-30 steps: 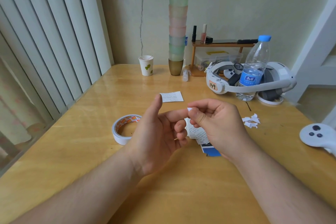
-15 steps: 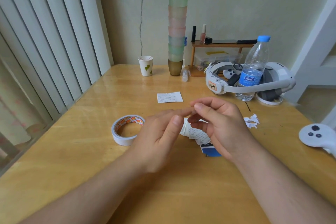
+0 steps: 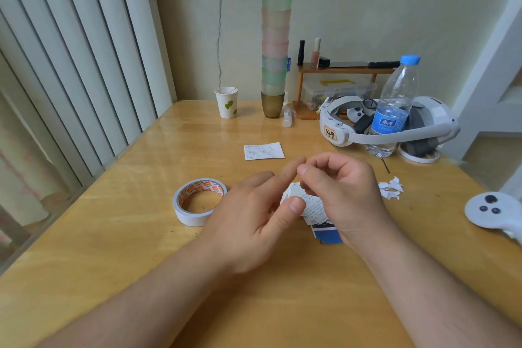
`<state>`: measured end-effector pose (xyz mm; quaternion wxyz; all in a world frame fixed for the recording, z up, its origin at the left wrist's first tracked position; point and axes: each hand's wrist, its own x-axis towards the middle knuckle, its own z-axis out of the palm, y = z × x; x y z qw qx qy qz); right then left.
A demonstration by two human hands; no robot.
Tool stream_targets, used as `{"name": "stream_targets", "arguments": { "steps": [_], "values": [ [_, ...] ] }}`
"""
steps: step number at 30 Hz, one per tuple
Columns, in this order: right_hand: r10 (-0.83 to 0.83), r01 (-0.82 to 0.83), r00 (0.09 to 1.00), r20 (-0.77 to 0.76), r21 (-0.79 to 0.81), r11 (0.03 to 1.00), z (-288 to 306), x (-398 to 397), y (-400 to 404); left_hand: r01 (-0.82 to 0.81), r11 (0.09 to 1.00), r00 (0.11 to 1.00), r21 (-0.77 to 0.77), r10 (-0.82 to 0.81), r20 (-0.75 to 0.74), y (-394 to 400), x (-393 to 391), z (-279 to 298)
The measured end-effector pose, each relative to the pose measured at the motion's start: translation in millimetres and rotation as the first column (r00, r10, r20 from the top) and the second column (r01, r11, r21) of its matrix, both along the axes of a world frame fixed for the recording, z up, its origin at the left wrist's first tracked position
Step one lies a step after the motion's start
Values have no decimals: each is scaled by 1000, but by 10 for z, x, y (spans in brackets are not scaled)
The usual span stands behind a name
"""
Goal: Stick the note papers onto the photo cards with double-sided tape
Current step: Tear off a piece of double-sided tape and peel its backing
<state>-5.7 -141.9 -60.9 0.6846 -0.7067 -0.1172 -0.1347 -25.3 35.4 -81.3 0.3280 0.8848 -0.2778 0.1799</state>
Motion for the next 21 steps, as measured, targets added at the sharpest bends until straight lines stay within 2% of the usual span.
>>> {"name": "stream_targets", "arguments": {
  "steps": [6,13,21],
  "values": [
    [-84,79,995,-57,-77,994,-26,7,-11,-89,980,995,177,82,49,-11,-10,8],
    [-106,98,991,-76,-100,990,-15,-3,6,-97,973,995,209,95,15,-35,-24,-7],
    [-112,103,988,-103,-89,991,-26,15,8,-147,954,988,262,131,75,-47,-24,6]
  ]
}}
